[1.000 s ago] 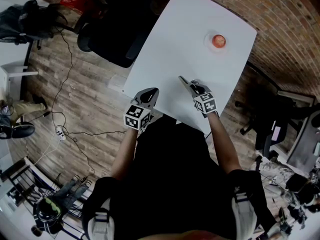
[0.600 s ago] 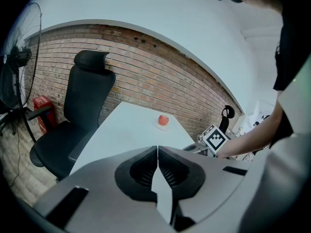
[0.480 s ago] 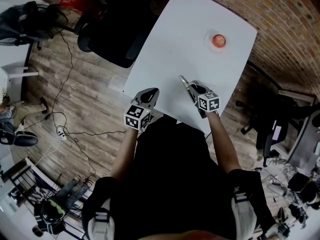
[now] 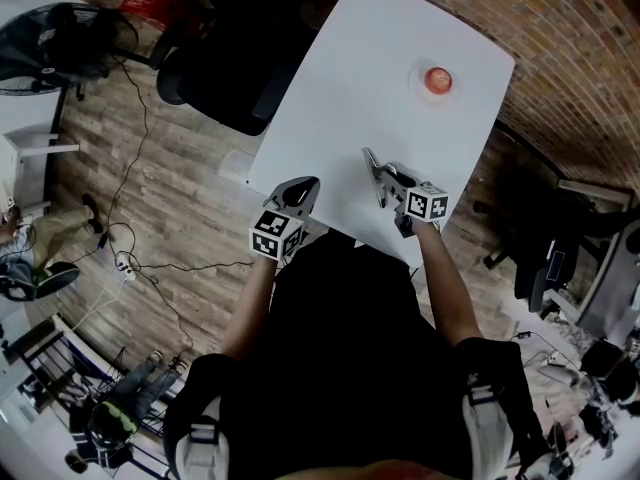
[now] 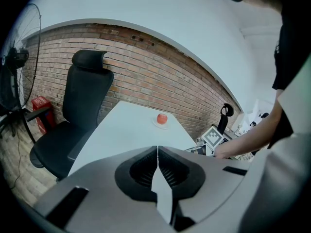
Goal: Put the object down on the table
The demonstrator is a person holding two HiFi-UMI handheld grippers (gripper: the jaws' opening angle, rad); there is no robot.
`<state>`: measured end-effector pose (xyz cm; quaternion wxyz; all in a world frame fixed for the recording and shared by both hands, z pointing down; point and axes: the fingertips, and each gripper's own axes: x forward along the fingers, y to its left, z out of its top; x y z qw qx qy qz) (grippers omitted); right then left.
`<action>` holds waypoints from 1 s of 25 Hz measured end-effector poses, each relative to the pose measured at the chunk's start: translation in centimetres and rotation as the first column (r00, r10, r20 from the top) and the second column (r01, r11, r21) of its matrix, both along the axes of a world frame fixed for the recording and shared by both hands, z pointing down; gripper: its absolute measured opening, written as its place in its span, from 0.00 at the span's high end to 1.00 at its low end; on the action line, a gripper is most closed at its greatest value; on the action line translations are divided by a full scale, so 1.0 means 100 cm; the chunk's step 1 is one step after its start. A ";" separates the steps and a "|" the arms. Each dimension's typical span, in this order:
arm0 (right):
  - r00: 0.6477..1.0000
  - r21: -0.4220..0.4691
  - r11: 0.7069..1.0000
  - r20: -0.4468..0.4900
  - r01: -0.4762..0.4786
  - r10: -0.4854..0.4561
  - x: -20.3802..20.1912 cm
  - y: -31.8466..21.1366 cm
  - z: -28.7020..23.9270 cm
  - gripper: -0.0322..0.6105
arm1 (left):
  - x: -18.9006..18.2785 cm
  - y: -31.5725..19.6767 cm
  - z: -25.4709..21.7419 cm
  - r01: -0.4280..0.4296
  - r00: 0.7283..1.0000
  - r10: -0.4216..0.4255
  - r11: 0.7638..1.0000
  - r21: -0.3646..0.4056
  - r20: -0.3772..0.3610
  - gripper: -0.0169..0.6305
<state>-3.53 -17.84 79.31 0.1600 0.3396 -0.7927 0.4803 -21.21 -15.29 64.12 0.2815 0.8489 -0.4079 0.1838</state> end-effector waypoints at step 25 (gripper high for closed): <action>0.994 0.041 0.997 0.091 -0.070 0.066 0.015 -0.001 -0.009 0.75 | 0.021 0.015 -0.007 -0.038 0.999 0.037 0.999 0.022 0.040 0.94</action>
